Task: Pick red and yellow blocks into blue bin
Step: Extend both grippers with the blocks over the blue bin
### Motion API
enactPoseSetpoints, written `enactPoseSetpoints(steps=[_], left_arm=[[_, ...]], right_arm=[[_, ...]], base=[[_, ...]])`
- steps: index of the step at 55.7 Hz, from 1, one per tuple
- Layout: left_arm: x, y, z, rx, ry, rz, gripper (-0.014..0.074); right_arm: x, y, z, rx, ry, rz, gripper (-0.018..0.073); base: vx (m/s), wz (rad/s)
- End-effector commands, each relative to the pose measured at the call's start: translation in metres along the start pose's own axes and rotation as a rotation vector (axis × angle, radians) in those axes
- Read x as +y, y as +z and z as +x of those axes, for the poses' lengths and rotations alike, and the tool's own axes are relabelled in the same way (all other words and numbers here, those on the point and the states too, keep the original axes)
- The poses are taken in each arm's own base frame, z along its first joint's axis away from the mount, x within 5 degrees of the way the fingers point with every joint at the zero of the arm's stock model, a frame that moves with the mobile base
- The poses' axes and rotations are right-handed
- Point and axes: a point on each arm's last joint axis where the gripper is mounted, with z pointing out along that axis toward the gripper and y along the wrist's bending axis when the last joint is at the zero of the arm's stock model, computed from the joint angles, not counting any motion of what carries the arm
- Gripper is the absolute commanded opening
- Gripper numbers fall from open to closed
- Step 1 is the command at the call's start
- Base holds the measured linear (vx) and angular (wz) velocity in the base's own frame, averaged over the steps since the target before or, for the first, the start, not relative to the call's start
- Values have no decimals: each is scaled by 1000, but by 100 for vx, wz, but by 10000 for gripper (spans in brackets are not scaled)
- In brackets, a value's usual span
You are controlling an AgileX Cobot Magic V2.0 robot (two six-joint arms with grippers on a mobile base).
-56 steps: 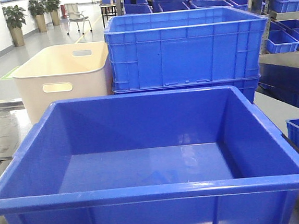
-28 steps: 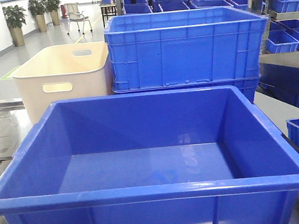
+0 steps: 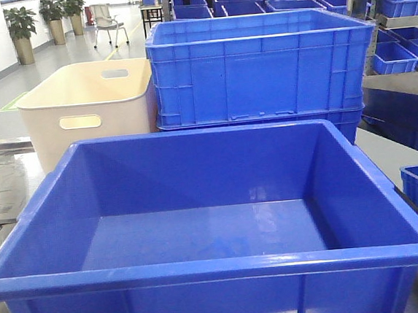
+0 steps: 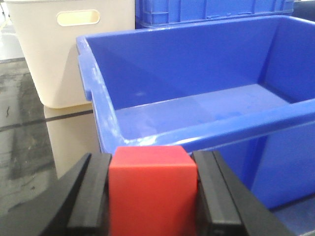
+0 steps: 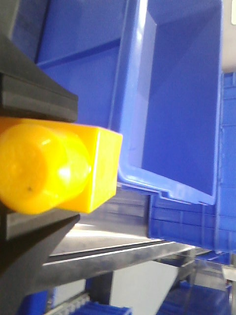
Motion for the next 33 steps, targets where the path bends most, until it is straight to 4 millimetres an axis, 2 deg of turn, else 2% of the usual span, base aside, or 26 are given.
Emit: enactPoseSetpoints(steps=[1,8,15,24,33], left_arm=[[2,-7,-31,-139,4,-29,2],[2,-9,-65,-186,104,-25,2],[1,8,-97,-151,148,15,2],[-4,63,-120,-80,115,103,2],[-14,117,-128,-16,81,174,2]], right_arm=[[-1,-1,-28,-141,-70,13,-7],[2,11,-51,-140,-128,-23,-7],[14,38,-80,-108,-171,-117,-7],[39,92,-115,-65,-218,-210,-7],[55,143,-142,-105,-158,-228,-7]], base=[[0,0],[0,0],[0,0],[0,0],[0,0]])
